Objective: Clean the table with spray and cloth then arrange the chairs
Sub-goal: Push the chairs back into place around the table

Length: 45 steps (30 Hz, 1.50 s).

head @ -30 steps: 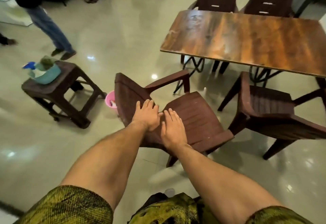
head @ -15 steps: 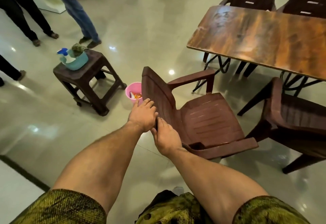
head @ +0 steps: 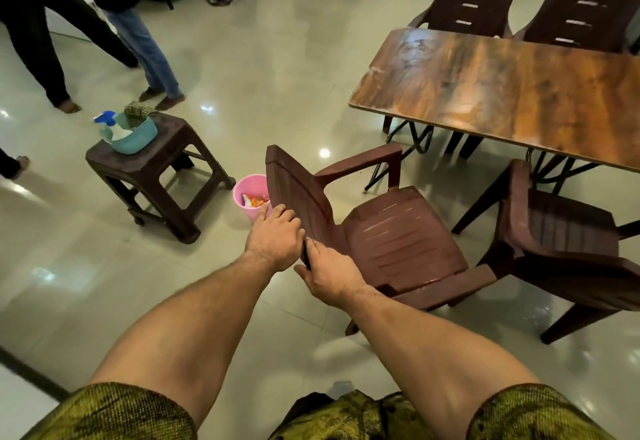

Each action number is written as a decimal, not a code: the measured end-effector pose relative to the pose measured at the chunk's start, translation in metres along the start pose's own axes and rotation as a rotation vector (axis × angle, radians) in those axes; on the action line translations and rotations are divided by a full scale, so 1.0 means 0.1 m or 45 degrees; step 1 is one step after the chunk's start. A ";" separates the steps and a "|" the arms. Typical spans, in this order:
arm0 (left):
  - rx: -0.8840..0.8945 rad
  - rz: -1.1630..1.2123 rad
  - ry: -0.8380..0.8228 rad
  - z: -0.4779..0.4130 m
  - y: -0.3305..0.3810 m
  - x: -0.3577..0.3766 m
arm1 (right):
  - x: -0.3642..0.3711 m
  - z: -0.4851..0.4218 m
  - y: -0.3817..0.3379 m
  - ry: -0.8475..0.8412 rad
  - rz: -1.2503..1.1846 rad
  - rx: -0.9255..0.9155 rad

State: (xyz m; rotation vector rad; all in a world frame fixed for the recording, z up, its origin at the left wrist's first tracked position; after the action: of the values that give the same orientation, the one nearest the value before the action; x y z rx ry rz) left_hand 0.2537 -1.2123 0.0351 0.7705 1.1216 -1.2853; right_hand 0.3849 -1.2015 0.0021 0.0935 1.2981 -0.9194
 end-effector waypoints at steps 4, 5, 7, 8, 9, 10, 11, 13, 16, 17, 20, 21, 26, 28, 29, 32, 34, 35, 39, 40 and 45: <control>0.002 -0.020 0.017 -0.03 0.14 -0.06 | -0.07 0.09 0.11 -0.023 0.033 -0.003; 0.006 -0.026 0.016 -0.03 0.17 -0.08 | -0.09 0.12 0.14 -0.022 0.038 -0.006; 0.020 -0.037 0.018 -0.05 0.25 -0.13 | -0.16 0.17 0.20 -0.012 0.053 -0.009; 0.022 -0.044 0.012 -0.05 0.27 -0.15 | -0.18 0.19 0.23 -0.011 0.062 -0.012; 0.028 -0.052 0.008 -0.05 0.30 -0.18 | -0.20 0.22 0.25 -0.006 0.072 -0.015; 0.030 -0.061 0.006 -0.04 0.32 -0.19 | -0.21 0.24 0.28 -0.004 0.086 -0.021; 0.034 -0.068 0.003 -0.05 0.35 -0.21 | -0.23 0.25 0.31 0.001 0.096 -0.024; 0.040 -0.071 -0.007 -0.05 0.40 -0.24 | -0.25 0.28 0.38 0.002 0.113 -0.037; 0.050 -0.075 0.003 -0.08 0.49 -0.27 | -0.31 0.33 0.51 -0.011 0.135 -0.057; 0.057 -0.072 0.007 -0.09 0.53 -0.28 | -0.33 0.34 0.56 -0.023 0.141 -0.059; 0.087 -0.064 0.014 -0.15 0.68 -0.33 | -0.43 0.42 0.76 -0.051 0.176 -0.060; 0.098 -0.058 0.021 -0.18 0.76 -0.36 | -0.47 0.46 0.86 -0.050 0.195 -0.058; 0.152 -0.041 0.023 -0.29 1.19 -0.39 | -0.54 0.71 1.33 -0.074 0.251 0.006; 0.161 -0.035 0.030 -0.32 1.27 -0.39 | -0.58 0.76 1.44 -0.063 0.278 0.031; 0.170 -0.032 0.041 -0.34 1.35 -0.39 | -0.62 0.81 1.52 -0.056 0.290 0.042; 0.213 -0.015 0.061 -0.41 1.61 -0.42 | -0.75 1.00 1.85 -0.057 0.309 0.095; 0.288 -0.014 0.059 -0.46 1.88 -0.43 | -0.80 1.23 2.16 -0.063 0.300 0.172; 0.323 -0.013 0.051 -0.49 2.02 -0.42 | -0.80 1.36 2.31 -0.063 0.271 0.224; 0.452 0.041 0.006 -0.53 2.69 -0.32 | -0.82 1.94 2.92 -0.001 0.131 0.448; 0.481 0.063 0.000 -0.54 2.84 -0.33 | -0.86 2.04 3.06 0.008 0.131 0.467; 0.545 0.159 -0.051 -0.62 3.63 -0.44 | -1.13 2.45 3.75 -0.017 0.237 0.528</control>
State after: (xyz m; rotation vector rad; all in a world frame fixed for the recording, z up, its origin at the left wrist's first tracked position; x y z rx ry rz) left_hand 0.5985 -1.0783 0.0062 1.1069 0.7582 -1.4461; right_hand 0.8129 -1.0280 0.0176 0.5223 1.0507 -1.0134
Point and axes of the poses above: each hand's wrist, its own z-axis away from the middle knuckle, its own x-axis out of the palm, y = z × x, the point moved 4 cm from there along -z, towards the middle knuckle, and after that the axes turned 9 degrees about -y, right-handed, at the moved point
